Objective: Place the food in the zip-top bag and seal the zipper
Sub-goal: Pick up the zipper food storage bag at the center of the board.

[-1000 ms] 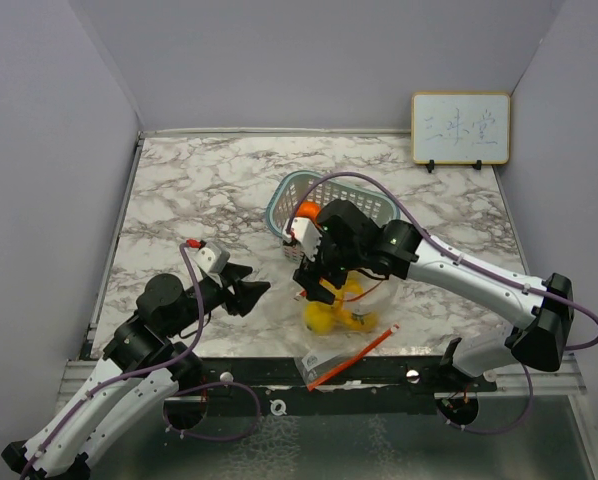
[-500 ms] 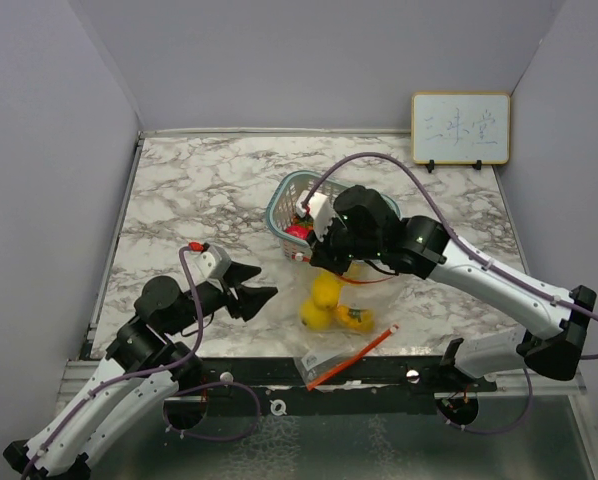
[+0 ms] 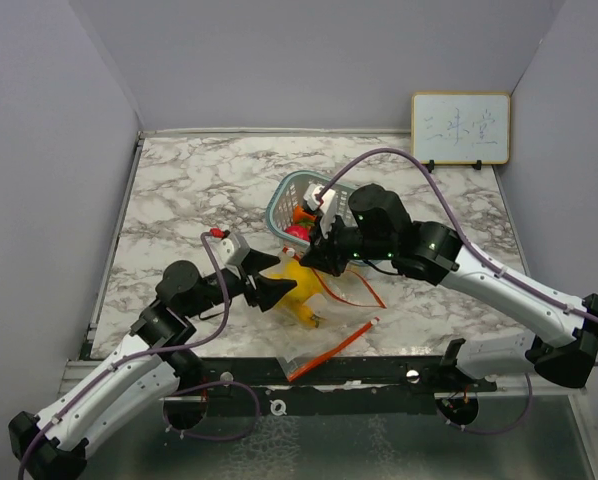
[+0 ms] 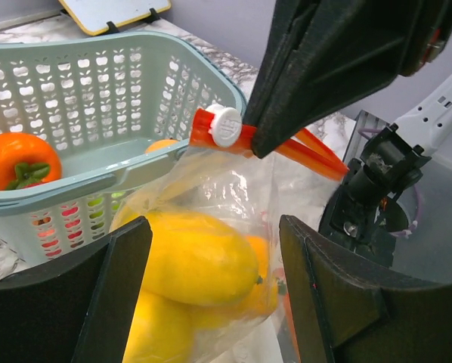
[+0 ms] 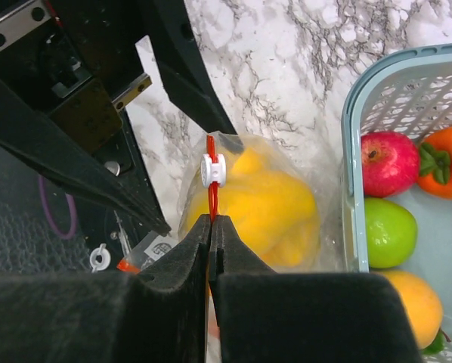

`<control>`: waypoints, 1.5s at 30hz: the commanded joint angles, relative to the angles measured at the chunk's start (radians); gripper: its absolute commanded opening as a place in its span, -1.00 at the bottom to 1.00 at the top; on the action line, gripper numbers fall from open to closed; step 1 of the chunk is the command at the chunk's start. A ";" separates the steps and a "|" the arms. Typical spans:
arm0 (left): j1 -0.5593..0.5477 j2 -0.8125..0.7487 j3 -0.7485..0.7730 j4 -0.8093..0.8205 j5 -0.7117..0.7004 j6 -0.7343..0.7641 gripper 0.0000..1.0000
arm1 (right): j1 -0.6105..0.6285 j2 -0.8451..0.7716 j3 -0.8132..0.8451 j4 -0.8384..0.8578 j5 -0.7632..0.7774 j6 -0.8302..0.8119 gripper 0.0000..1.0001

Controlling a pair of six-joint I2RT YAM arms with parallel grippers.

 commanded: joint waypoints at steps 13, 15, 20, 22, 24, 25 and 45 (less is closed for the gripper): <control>-0.001 -0.079 0.026 0.024 0.163 0.165 0.48 | 0.006 -0.072 -0.072 0.064 -0.151 -0.041 -0.96; -0.001 -0.086 0.024 0.019 0.182 0.203 0.49 | 0.006 -0.073 -0.072 0.061 -0.161 -0.048 -0.96; -0.001 -0.032 0.030 0.054 0.200 0.217 0.50 | 0.006 -0.075 -0.079 0.062 -0.203 -0.064 -0.96; -0.002 -0.012 0.028 0.070 0.211 0.227 0.50 | 0.006 -0.077 -0.085 0.066 -0.219 -0.069 -0.96; -0.002 0.001 0.020 0.094 0.222 0.231 0.50 | 0.006 -0.079 -0.090 0.070 -0.222 -0.070 -0.96; -0.001 0.008 0.019 0.104 0.225 0.229 0.49 | 0.006 -0.081 -0.092 0.072 -0.219 -0.072 -0.96; -0.001 0.033 0.026 0.078 0.122 0.187 -1.00 | 0.006 -0.098 -0.084 0.077 -0.147 -0.076 -0.63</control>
